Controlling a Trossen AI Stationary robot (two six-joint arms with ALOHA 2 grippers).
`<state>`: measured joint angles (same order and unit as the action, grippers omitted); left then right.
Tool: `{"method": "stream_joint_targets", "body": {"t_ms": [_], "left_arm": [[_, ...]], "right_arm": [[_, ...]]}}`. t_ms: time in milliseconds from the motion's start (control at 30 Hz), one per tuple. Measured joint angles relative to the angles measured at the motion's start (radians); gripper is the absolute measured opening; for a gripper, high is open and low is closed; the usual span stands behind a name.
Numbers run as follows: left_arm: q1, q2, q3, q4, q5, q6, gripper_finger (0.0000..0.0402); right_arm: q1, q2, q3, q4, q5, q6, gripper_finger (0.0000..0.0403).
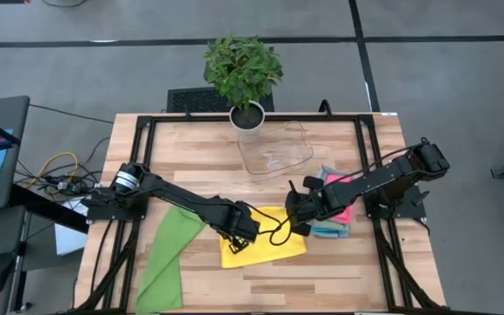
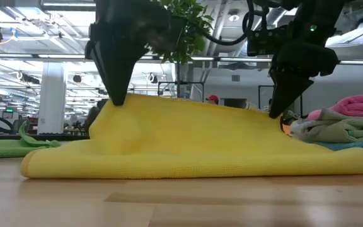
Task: Fold microfiber towels
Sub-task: Fold the yellow microfiber cloth
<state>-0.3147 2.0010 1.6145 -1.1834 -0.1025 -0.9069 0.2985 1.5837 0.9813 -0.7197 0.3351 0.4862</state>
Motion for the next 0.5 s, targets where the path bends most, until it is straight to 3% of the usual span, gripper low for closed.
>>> {"method": "stream_joint_targets", "body": {"t_ms": [267,500], "left_arm": [[0.005,0.000,0.038,-0.081,-0.017,0.007,0.0004],[0.003,0.000,0.022,-0.013,-0.066,0.012,0.0004]], "right_arm": [[0.000,0.000,0.000,0.004,0.002,0.000,0.0029],[0.000,0.000,0.001,-0.003,0.002,0.001,0.0028]]}}
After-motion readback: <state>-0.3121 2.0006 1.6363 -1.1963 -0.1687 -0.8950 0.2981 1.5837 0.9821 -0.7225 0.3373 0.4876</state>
